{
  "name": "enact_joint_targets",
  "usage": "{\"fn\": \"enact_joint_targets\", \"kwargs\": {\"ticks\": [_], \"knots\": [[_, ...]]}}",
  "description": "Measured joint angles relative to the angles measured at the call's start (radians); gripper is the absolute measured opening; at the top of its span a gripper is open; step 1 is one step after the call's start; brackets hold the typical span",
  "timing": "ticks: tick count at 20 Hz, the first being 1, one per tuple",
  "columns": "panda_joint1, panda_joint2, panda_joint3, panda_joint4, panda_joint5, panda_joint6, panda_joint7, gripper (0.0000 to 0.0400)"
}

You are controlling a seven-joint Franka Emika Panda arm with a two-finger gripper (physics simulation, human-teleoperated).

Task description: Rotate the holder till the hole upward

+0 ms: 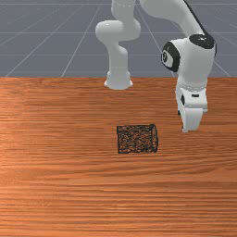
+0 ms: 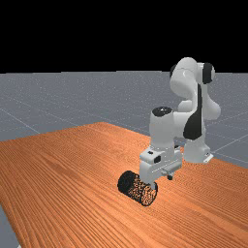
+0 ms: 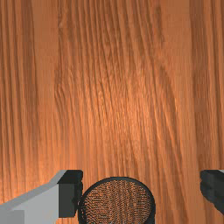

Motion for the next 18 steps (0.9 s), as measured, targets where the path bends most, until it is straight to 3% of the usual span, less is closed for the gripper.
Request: {"fn": "enact_joint_targets", "kwargs": {"ticks": [4,5,6,7,10,12,14,15,16,17,18], "knots": [[-0.005,0.145,0.006,0.079,0.008,0.008,-0.011,0.04],[-0.001,0.145,0.001,0.031,-0.001,0.086,-0.006,0.04],[0.038,0.139,-0.042,-0.011,-0.057,0.159,0.05,0.04],[0.034,0.139,-0.041,-0.021,-0.056,0.164,0.043,0.04],[0.15,0.235,-0.153,0.136,-0.197,-0.044,0.168,0.04],[0.215,0.355,-0.222,0.361,-0.274,-0.263,0.176,0.04],[0.247,0.376,-0.241,0.397,-0.301,-0.295,0.209,0.04],[0.132,0.191,-0.105,0.053,-0.146,0.082,0.151,0.04],[0.267,0.379,-0.245,0.369,-0.309,-0.265,0.253,0.04],[0.168,0.226,-0.133,0.088,-0.185,0.052,0.192,0.04],[0.189,0.249,-0.149,0.11,-0.206,0.032,0.215,0.04]]}}
